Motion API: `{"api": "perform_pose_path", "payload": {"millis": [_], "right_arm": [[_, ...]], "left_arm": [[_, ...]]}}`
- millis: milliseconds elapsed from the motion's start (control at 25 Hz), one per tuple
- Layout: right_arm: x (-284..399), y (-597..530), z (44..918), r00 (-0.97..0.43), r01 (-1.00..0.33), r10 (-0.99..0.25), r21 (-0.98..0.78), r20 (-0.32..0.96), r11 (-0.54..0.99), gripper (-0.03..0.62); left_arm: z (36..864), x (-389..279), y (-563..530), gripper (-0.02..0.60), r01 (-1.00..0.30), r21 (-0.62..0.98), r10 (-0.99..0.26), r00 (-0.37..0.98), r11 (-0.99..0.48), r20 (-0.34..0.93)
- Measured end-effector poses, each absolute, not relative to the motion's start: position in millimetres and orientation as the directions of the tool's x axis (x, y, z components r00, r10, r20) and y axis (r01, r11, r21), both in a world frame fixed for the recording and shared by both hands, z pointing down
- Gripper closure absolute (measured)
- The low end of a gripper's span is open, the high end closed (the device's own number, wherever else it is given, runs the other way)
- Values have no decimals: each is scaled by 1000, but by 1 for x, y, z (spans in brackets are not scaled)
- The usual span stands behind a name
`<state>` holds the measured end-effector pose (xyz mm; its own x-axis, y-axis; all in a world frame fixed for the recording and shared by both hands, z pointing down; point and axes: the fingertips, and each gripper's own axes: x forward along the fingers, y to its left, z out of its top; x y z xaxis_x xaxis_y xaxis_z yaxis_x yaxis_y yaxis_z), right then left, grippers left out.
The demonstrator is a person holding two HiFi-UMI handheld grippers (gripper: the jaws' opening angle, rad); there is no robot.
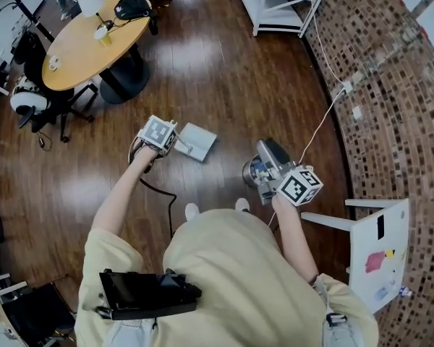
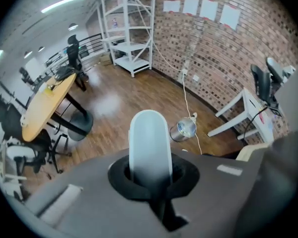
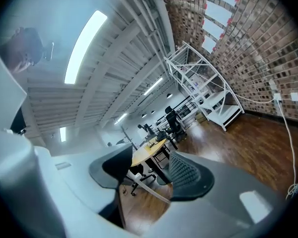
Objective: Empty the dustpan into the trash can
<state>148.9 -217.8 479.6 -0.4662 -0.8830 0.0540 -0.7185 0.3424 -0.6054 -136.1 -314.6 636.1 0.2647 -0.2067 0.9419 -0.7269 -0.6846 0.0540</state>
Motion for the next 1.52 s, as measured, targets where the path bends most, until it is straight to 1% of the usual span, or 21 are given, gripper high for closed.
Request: {"api": "perform_pose_path", "payload": {"millis": [160,240,320,520,680,760,880,960,1120,1200,1240,1280,1320,1360,1400,1440,1520], "right_arm": [[124,-221,475,-508,-718,-860,-579,56,387,377],[115,-218,479,-522,-713,-851,-582,65,392,376],[108,-213,484,-530,-712,-844,-585,84,389,376],[110,-204,490,-508,-733,-853,-580,120,355,378],[118,-199,496,-481,-749,-866,-577,137,324,377],[123,-199,496,-467,-761,-872,-569,147,312,377],[128,-199,497,-453,-766,-879,-569,149,299,377],[128,-198,498,-455,-763,-878,-572,146,301,376],[129,-198,509,-453,-766,-877,-572,158,293,379],[130,-202,514,-447,-772,-880,-567,160,289,388],[130,-204,515,-450,-769,-879,-568,158,292,388],[130,-206,515,-455,-766,-877,-569,153,298,390],[129,-209,514,-457,-765,-877,-568,148,302,388],[129,-212,513,-453,-769,-880,-562,142,305,388],[129,-215,511,-446,-775,-885,-552,134,307,388],[129,-218,509,-440,-782,-889,-541,127,310,387],[127,-225,507,-442,-788,-890,-524,114,324,370]], "left_arm": [[680,-156,-325,581,-885,99,-295,254,-454,921],[700,-165,-331,581,-926,123,-314,243,-358,918],[716,-172,-333,581,-941,136,-322,239,-311,916],[746,-173,-326,581,-918,107,-324,241,-381,915],[775,-186,-313,581,-938,100,-320,212,-333,923],[787,-187,-307,581,-938,94,-293,198,-334,935],[802,-190,-293,581,-922,69,-253,176,-381,951],[807,-197,-291,581,-917,27,-275,147,-398,950],[811,-215,-284,580,-898,-114,-350,47,-425,935],[806,-215,-281,549,-878,-142,-394,57,-458,917],[800,-212,-281,518,-873,-143,-420,77,-467,904],[793,-210,-281,445,-875,-134,-442,99,-466,892],[785,-208,-280,348,-879,-121,-459,119,-460,880],[776,-208,-279,295,-882,-113,-476,135,-458,869],[764,-207,-278,291,-879,-112,-494,152,-464,856],[751,-204,-277,275,-872,-112,-515,174,-478,840],[717,-196,-277,200,-858,-92,-563,247,-505,789]]}}
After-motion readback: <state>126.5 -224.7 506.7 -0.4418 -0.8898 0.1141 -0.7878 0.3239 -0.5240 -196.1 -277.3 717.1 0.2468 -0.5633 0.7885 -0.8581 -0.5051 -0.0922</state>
